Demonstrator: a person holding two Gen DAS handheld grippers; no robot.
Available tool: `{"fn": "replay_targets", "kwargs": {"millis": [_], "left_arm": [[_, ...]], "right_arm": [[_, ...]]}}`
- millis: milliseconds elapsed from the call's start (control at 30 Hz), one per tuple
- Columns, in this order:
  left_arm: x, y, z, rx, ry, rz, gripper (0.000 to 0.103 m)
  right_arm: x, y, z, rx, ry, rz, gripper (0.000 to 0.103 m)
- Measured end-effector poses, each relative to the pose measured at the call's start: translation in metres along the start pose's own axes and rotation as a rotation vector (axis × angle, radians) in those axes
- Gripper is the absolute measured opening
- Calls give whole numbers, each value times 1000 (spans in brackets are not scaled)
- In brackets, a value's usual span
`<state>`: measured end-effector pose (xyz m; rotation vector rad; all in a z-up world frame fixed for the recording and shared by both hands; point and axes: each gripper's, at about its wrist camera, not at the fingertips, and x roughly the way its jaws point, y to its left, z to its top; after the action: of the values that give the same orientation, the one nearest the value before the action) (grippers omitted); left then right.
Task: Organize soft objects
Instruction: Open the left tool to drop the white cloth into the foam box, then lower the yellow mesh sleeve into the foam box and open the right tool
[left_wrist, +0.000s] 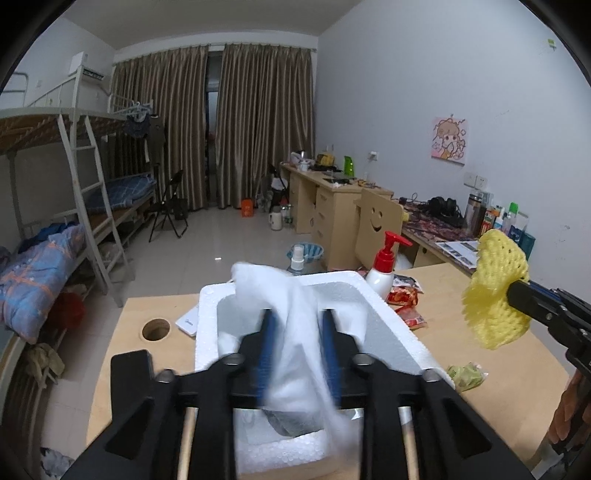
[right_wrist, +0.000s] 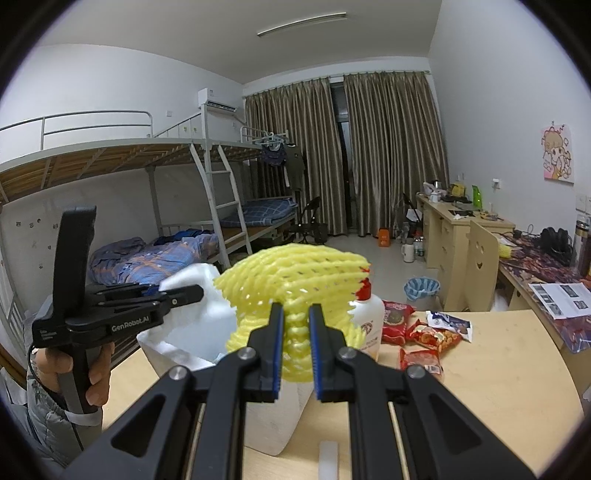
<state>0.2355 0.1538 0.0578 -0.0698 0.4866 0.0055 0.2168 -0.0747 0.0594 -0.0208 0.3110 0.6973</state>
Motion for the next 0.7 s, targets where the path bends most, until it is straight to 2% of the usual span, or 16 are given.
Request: {"fn": "replay_targets", "kwargs": {"millis": [33, 67, 100, 133, 200, 300, 700], "left_arm": [[0, 0, 0, 0, -4, 3, 56], [-1, 0, 0, 1, -13, 5, 70], [-3, 0, 0, 3, -21, 10, 79], [-5, -1, 1, 6, -29, 21, 83], [-9, -1, 1, 10, -51, 24, 96], [-18, -3, 1, 25, -84, 42, 102], [-47, 5, -6, 36, -141, 133, 102]], "right_arm": [[0, 0, 0, 1, -1, 0, 16], [0, 0, 0, 1, -1, -1, 16], [-1, 0, 1, 2, -1, -3, 16], [-1, 0, 1, 3, 0, -3, 16], [-1, -1, 1, 5, -1, -5, 16], [-2, 0, 1, 7, -3, -5, 16], [5, 10, 3, -12, 4, 27, 16]]}}
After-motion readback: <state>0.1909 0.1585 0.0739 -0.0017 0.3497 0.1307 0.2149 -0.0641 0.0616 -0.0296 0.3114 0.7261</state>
